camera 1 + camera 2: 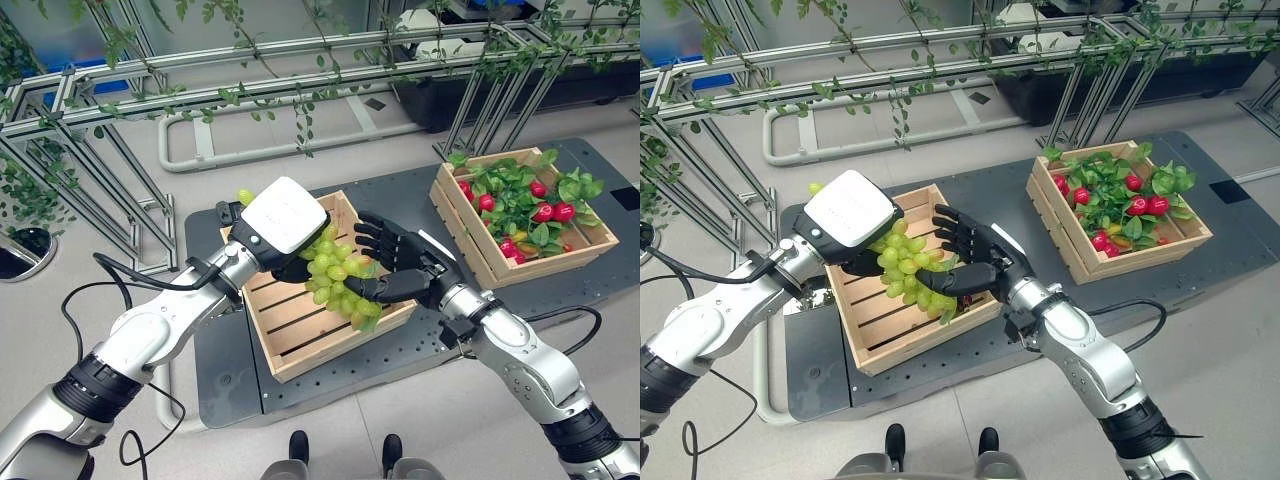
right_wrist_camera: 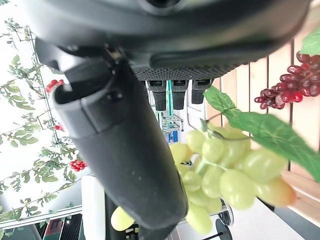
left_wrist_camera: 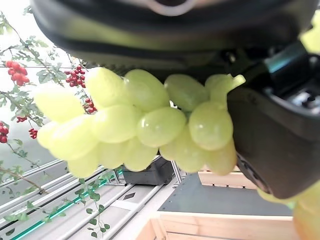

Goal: Pick up the fruits from the basket on one side to the basket on the other side

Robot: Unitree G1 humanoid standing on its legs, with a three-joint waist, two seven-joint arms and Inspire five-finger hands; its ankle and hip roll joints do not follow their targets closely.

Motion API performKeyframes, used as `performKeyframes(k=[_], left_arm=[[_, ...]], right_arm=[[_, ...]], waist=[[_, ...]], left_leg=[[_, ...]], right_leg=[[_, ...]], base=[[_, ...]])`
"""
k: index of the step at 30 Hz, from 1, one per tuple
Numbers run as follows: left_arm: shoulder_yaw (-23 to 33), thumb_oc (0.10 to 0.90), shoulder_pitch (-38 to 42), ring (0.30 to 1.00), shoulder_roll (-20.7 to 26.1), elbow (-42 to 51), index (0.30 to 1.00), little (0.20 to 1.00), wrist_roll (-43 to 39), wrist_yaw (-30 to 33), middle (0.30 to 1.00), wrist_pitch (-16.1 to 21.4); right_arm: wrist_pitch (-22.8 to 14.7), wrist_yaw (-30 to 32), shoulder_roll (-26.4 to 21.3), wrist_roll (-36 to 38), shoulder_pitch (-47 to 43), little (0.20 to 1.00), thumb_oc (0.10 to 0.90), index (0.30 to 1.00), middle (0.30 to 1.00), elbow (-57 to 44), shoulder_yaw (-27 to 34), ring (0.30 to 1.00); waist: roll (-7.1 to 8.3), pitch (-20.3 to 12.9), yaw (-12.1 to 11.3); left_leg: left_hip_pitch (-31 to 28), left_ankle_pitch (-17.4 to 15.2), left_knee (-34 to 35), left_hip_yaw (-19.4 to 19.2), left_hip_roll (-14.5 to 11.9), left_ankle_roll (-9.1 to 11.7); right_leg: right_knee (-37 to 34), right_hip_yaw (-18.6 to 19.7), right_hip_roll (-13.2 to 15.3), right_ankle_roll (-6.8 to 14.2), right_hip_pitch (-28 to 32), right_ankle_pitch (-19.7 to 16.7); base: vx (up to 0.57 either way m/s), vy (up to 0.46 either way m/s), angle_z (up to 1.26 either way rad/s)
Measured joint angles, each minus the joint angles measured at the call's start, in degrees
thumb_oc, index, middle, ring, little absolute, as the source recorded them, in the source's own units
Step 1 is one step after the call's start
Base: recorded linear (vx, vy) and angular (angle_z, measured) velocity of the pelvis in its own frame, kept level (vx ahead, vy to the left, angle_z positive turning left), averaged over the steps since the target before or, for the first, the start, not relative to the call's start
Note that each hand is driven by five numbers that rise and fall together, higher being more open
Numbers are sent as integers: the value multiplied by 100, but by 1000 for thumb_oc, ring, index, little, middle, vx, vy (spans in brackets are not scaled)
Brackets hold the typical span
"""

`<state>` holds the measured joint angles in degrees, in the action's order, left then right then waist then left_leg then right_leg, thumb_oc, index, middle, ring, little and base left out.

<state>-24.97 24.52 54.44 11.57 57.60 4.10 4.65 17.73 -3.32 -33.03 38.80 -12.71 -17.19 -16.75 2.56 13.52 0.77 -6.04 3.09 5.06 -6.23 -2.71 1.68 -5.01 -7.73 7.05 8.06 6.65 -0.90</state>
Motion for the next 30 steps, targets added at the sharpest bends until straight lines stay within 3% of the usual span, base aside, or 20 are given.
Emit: performKeyframes(k=[23, 25, 26, 30], left_arm=[[-2, 400, 0, 300, -443, 593, 300, 300, 7, 11, 300, 385], [-2, 400, 1, 300, -463, 651, 300, 300, 7, 11, 300, 394], [-2, 400, 1, 300, -500, 650, 300, 300, 7, 11, 300, 397], [-2, 400, 1, 300, -603, 651, 300, 300, 7, 10, 300, 510]], right_arm=[[794, -104, 17, -15, 5, 900, 800, 900, 900, 638, -469, 900], [820, -101, 21, -14, 5, 415, 477, 415, 415, 642, -474, 415], [820, -74, 44, -14, 5, 300, 400, 300, 300, 644, -478, 300], [820, -21, 112, -14, 5, 300, 400, 300, 300, 699, -491, 300]], waist=[[93, -204, 64], [93, -207, 82], [93, -212, 90], [91, -224, 87]], left_leg=[[-47, -2, 2, -61, -2, -1], [-49, -2, 2, -65, -2, -1], [-49, -2, 2, -66, -2, -1], [-49, -2, 2, -68, -2, -1]], right_leg=[[-1, 113, -4, 1, -6, -35], [-1, 117, -4, 0, -6, -36], [-1, 119, -4, 0, -6, -36], [-1, 120, -4, 0, -7, -37]], base=[[4, 0, -1], [0, 0, 0], [0, 0, 0], [0, 0, 0]])
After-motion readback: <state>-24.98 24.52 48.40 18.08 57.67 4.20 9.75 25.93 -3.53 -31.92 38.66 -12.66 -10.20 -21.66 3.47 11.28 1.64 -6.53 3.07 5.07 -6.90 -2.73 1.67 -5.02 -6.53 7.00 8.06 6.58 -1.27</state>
